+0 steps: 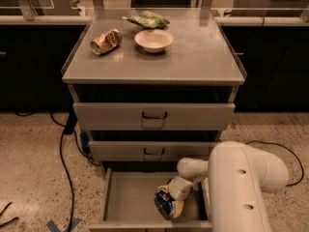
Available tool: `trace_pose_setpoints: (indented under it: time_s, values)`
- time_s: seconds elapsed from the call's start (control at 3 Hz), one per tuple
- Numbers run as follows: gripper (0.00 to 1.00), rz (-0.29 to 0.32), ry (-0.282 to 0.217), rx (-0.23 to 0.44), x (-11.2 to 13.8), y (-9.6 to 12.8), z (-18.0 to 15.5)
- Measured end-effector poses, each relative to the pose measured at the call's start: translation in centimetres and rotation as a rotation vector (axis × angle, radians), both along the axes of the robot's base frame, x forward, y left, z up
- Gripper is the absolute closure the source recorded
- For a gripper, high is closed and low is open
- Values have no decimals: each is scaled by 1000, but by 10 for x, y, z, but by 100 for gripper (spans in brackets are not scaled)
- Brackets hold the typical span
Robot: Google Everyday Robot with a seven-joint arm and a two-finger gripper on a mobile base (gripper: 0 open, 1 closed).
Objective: Place pepsi can into bottom drawer
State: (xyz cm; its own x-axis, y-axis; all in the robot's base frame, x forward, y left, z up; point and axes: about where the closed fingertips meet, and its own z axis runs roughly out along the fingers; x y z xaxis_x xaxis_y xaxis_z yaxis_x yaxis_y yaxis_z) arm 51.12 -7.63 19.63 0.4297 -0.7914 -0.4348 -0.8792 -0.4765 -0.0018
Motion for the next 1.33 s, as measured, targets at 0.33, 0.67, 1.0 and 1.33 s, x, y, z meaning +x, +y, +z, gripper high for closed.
trace_pose_setpoints:
  time_s: [0.33,0.67,1.0,1.33]
  values:
    - [100,18,-3,18,22,10,-20]
    - [100,37,16,19,45,30,-59]
    - [100,35,14,-2,44,37,-69]
    - [100,35,14,-2,44,37,-69]
